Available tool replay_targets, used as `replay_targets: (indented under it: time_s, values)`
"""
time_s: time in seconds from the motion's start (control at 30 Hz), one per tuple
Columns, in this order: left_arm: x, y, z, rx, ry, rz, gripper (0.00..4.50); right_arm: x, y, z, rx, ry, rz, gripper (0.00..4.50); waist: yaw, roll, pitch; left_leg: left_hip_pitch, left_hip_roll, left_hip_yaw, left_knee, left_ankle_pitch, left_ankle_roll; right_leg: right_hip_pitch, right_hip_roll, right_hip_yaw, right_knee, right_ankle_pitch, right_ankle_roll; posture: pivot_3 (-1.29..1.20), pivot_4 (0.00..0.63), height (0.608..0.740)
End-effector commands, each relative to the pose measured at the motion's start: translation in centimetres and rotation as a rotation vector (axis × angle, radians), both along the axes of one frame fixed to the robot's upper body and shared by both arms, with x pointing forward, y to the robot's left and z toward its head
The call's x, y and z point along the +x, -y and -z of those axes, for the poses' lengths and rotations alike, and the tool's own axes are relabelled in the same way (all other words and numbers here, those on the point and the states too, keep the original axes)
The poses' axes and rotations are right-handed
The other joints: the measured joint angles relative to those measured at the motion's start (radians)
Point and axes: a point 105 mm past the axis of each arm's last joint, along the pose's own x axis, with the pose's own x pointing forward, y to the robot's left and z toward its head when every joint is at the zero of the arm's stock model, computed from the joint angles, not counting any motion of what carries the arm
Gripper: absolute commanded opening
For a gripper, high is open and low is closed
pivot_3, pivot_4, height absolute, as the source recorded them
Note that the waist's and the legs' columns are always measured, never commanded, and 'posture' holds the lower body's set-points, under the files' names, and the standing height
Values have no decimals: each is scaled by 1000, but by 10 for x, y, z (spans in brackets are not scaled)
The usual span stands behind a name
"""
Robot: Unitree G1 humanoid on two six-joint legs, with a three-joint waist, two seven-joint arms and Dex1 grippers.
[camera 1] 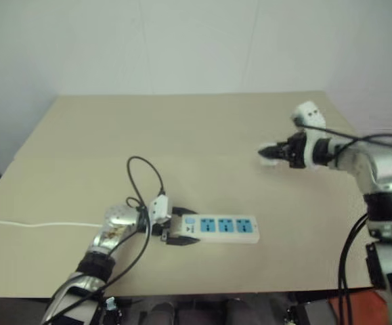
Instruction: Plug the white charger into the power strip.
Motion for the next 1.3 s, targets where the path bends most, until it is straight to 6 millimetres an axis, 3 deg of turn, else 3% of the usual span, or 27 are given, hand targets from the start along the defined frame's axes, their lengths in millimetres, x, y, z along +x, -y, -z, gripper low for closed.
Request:
replay_targets:
  time_s: [0.03,0.27,0.33,0.53,1.07,1.3]
  values:
    - [5,-4,10,46,-33,-50,3288,-25,-28,-19,132,217,-177,1111,-1,0,0,0,0,0,0,0,0,1,0,0,0,0,0,0,150,740]
    - [9,-7,7,50,-28,-68,3288,-61,-65,11,256,283,-427,1111,-4,0,0,3,0,-2,1,0,0,1,1,2,2,0,0,0,150,740]
    - [9,-9,6,54,-27,-70,3288,-70,-76,29,246,262,-511,1111,-5,0,0,4,1,-1,0,0,0,2,2,2,2,0,0,0,150,740]
    - [8,-12,7,83,-32,-47,3288,-75,-92,65,186,252,-615,1111,-7,0,0,5,2,-1,0,0,0,2,3,2,2,1,-1,0,150,740]
    - [6,-7,10,82,-31,-28,3288,-75,-118,84,179,211,-743,1111,-7,0,0,7,4,-1,0,0,0,2,5,3,3,1,-2,0,150,740]
    - [5,-7,10,80,-32,-30,3288,-66,-122,87,192,214,-722,1111,-7,0,0,7,4,-1,0,0,0,1,5,3,3,2,-2,0,150,740]
